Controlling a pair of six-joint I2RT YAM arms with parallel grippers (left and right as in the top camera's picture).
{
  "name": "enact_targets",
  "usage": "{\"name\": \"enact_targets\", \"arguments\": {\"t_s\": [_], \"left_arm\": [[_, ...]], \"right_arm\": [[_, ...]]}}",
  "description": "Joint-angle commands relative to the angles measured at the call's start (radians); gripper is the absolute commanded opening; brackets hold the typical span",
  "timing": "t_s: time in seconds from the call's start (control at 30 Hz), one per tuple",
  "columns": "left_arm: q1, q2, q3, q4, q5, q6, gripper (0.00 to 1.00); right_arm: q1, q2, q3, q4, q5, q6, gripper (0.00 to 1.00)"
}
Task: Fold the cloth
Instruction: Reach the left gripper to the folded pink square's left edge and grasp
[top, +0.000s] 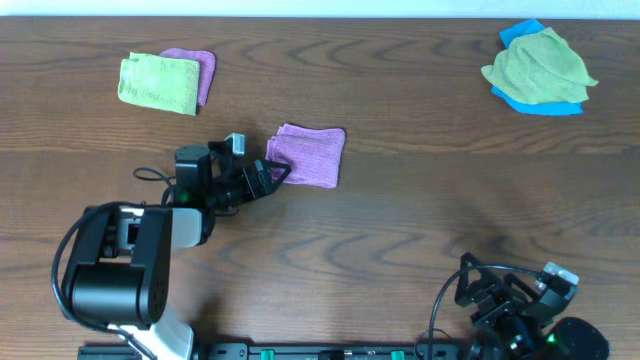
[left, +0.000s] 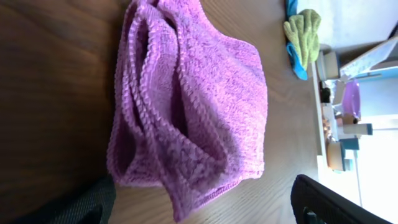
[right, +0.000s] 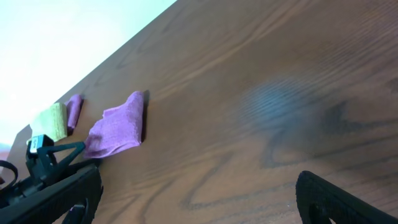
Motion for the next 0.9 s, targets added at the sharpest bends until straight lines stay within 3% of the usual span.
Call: {"name": "enact_targets", "arguments": {"t_s": [0.0,0.27,0.37,0.67,0.87], "left_arm": [[-0.024,0.068,-0.010,-0.003,-0.018,-0.047,0.92],[-0.089,0.082,-0.010,0.031,-0.056,-0.113,0.92],[-0.105,0.082,-0.010,0.028,-0.095,-0.145,0.80],[-0.113,0.082,-0.004,0.032,-0.185,-0.164,0.82],[-0.114,0.082,0.023,0.033,-0.227,-0.164,0.66]], "right_arm": [[-0.006,-0.004,-0.001,0.000,-0.005,0.014,0.99],[-0.006,-0.004,-0.001,0.001,-0.027,0.014,0.99],[-0.006,-0.004,-0.001,0.001,-0.027,0.014,0.99],[-0.006,-0.004,-0.001,0.001,-0.032,0.014,0.99],[-0.006,-0.004,-0.001,0.008,-0.084,0.014,0.99]]}}
